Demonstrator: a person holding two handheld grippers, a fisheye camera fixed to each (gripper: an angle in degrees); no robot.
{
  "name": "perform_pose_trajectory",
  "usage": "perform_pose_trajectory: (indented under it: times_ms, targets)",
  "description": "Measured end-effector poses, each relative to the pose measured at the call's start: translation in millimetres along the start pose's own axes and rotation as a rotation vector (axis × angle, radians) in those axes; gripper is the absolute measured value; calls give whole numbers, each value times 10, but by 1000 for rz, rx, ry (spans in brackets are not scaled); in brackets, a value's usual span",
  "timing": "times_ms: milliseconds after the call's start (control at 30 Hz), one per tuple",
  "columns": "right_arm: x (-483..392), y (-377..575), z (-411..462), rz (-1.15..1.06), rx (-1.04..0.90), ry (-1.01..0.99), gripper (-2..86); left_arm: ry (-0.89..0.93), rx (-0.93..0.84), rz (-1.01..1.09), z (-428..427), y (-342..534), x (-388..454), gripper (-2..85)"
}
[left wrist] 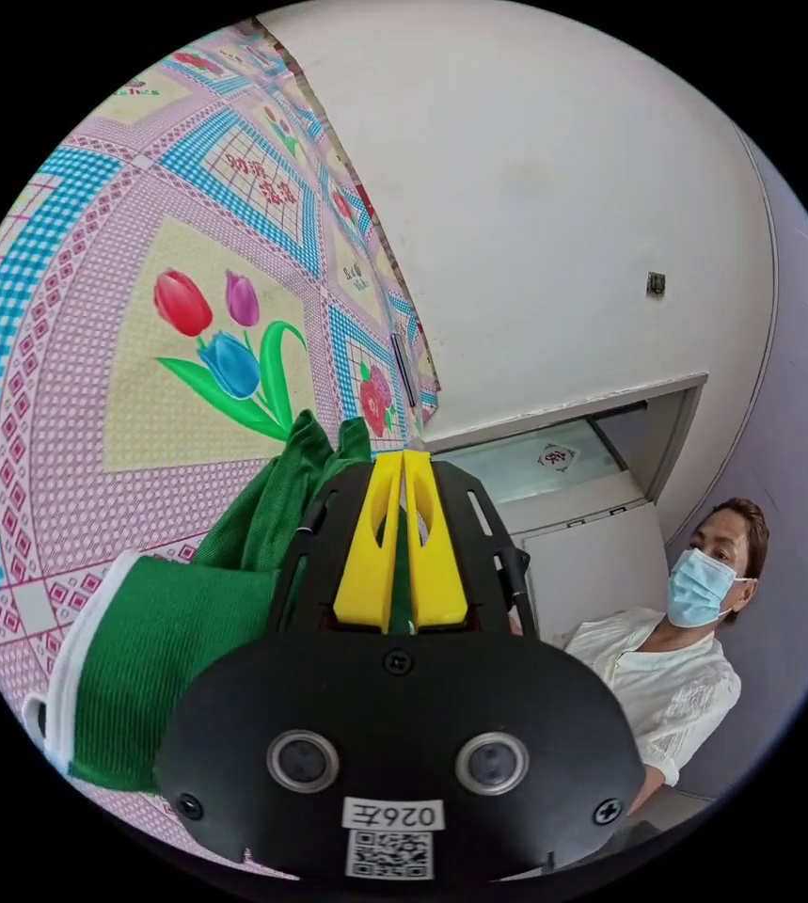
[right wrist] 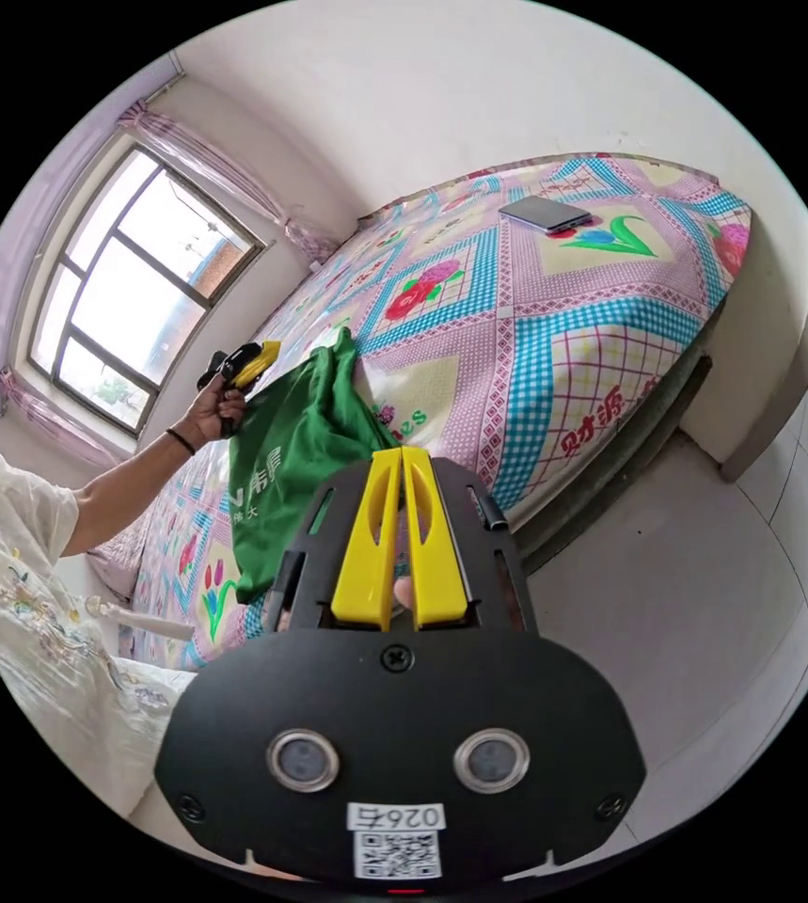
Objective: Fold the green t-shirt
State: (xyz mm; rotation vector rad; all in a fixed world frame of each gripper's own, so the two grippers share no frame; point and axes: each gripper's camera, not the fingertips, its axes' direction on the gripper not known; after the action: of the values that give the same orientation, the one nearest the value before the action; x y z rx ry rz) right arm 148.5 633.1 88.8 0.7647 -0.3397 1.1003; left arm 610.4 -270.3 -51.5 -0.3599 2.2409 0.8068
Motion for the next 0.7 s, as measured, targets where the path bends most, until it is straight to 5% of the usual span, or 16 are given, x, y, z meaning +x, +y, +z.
perform_pose_trajectory:
  times_ms: [533,700]
  targets:
    - [-1023,-1261,1990,-332,-255,-16,107,22,245,12,-938,760,19,-10]
    - [-1129,-1130,2436,-405,-323,54,76,66,261,34,-1058,782,161,-10]
